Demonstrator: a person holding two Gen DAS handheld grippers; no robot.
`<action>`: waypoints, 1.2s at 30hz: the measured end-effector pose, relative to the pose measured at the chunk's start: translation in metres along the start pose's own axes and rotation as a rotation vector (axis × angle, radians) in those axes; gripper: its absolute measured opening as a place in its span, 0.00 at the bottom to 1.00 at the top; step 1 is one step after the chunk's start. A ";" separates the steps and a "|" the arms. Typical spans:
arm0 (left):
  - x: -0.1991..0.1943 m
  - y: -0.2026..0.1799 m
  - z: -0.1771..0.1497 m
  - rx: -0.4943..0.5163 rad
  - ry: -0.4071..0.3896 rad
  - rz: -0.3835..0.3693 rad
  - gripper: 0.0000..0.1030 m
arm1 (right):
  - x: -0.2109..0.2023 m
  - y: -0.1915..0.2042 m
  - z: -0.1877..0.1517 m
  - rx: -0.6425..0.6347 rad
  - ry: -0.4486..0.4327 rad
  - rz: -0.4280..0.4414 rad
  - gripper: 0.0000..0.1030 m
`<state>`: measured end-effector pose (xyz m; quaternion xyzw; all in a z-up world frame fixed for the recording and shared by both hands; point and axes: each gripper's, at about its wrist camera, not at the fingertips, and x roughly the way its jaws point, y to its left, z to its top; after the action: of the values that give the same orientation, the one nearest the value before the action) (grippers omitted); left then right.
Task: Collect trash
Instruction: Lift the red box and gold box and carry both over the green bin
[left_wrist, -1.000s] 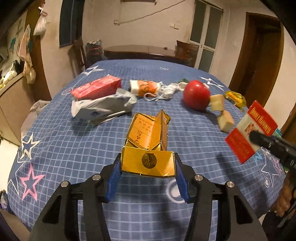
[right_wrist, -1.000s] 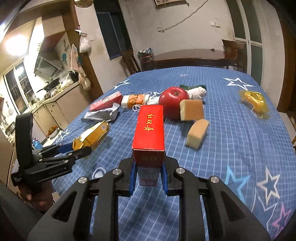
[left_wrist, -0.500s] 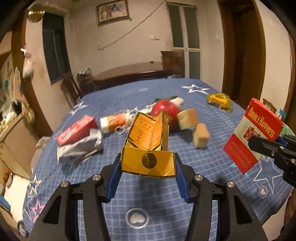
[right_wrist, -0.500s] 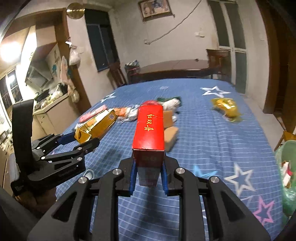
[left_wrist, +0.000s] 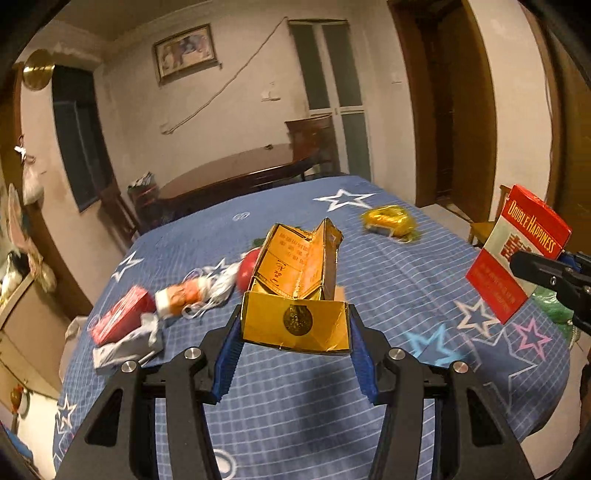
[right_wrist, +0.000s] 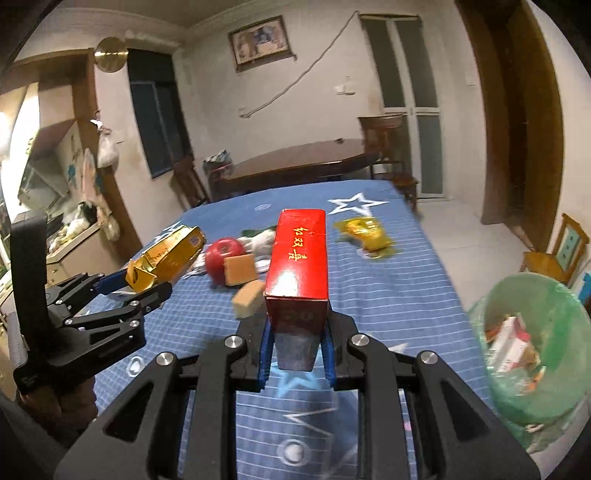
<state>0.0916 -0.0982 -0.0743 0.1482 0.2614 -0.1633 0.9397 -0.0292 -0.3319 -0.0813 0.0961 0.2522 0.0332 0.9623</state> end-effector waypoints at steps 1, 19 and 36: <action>0.000 -0.004 0.002 0.009 -0.003 -0.006 0.53 | -0.004 -0.005 0.000 0.002 -0.005 -0.014 0.20; 0.009 -0.117 0.051 0.165 -0.063 -0.177 0.53 | -0.069 -0.101 0.006 0.051 -0.057 -0.287 0.20; 0.053 -0.276 0.097 0.354 -0.032 -0.399 0.53 | -0.104 -0.211 0.004 0.155 0.031 -0.508 0.20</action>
<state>0.0711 -0.3950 -0.0766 0.2532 0.2377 -0.3908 0.8524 -0.1147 -0.5508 -0.0709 0.1026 0.2849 -0.2273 0.9256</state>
